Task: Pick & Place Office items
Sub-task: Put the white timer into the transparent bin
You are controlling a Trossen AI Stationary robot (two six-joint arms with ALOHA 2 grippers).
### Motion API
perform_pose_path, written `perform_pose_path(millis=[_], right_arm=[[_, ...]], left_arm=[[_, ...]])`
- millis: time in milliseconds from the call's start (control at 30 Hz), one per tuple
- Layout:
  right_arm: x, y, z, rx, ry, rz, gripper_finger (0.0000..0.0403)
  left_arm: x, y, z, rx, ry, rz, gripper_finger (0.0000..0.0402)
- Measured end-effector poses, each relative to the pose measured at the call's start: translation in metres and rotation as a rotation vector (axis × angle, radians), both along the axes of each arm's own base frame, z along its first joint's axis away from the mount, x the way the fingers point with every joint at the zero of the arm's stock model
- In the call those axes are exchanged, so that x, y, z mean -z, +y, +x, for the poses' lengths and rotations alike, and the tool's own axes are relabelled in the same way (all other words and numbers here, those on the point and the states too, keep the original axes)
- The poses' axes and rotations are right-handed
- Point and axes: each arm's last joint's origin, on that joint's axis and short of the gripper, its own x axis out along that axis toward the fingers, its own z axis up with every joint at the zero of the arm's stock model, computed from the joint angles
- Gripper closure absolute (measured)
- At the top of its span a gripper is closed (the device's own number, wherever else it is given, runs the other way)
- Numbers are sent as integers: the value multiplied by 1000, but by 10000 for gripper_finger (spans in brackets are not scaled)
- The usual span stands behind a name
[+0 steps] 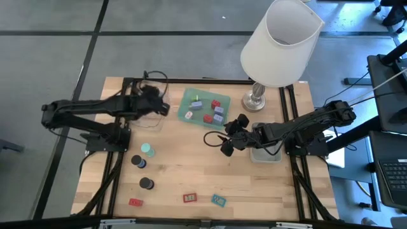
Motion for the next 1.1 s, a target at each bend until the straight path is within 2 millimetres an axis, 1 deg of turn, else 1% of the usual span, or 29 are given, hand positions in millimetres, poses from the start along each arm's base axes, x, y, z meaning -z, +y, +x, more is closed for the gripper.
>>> perform_pose_path(millis=[67,133,333,600,900,1100], right_arm=[[0,0,0,3,-2,3,127],[0,0,0,9,-6,10,127],[0,0,0,13,-9,15,127],[0,0,0,4,-2,0,127],[0,0,0,3,-1,-1,127],[0,0,0,-1,2,-5,127]], left_arm=[[3,8,-6,-70,12,-18,258],[10,17,-9,-116,30,-33,258],[46,45,-11,-197,46,-144,257],[91,74,-5,-216,41,-257,256],[123,96,4,-239,116,-321,256],[133,101,4,-231,149,-345,255]])
